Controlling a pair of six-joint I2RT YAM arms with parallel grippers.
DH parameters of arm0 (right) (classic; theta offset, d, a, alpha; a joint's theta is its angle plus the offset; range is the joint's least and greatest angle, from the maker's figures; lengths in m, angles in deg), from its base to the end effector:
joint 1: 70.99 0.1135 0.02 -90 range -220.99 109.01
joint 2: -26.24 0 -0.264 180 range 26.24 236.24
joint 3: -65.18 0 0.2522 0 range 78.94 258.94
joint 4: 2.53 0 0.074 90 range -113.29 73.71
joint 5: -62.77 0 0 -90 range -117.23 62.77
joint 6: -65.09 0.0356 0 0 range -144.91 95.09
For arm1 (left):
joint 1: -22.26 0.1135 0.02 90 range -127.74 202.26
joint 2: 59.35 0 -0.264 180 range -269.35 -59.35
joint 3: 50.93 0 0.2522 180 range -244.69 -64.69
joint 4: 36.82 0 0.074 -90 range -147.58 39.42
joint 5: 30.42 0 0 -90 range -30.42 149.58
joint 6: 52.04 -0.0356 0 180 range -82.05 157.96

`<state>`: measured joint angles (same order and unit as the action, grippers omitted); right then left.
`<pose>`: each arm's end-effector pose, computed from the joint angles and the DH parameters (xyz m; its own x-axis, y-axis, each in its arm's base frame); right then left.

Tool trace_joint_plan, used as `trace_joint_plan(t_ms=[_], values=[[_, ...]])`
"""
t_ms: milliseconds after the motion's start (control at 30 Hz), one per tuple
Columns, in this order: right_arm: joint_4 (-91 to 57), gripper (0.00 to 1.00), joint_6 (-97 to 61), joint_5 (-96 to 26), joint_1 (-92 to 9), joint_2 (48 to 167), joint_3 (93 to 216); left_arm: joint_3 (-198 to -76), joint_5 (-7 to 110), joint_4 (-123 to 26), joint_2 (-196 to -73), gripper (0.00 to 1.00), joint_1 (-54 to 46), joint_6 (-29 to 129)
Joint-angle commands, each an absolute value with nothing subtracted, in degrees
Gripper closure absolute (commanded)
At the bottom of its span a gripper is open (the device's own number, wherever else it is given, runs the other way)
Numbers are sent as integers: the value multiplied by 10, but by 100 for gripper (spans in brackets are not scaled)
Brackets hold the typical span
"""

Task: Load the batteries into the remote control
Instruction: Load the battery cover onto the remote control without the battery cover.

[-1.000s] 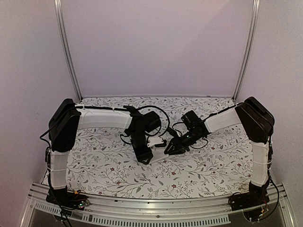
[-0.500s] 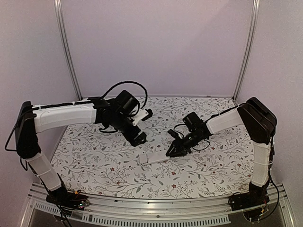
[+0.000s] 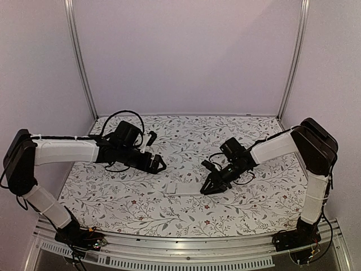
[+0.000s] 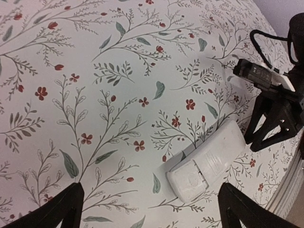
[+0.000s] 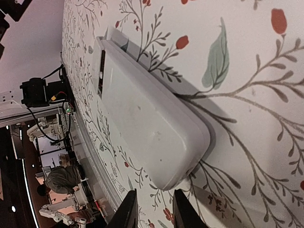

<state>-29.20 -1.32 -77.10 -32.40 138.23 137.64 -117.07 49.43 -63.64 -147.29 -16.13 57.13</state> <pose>0.2585 0.2411 0.1091 -0.9128 -0.3984 -0.0899 -0.3032 0.5137 0.8026 0.2444 -0.2016 0.2019 -0.7862 0.2105 -0.5810 0.4705 0.8134 -0.3420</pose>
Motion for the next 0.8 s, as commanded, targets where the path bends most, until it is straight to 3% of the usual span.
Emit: trace_joint_plan(t_ms=[0,200,400,567,767], values=[[-319,71,-13,-777,-318,1331,1355,-1155,425,-576,-1500,2,-149,616],[-434,28,-111,-664,-319,1261,1383,-1158,395,-564,-1542,9,-138,648],[-402,4,-188,-531,-318,1198,1432,-1129,395,-517,-1542,15,-135,687],[-330,1,-225,-494,-318,1152,1456,-1114,422,-516,-1507,14,-126,690],[-222,1,-231,-484,-319,1154,1482,-1085,449,-497,-1463,1,-120,683]])
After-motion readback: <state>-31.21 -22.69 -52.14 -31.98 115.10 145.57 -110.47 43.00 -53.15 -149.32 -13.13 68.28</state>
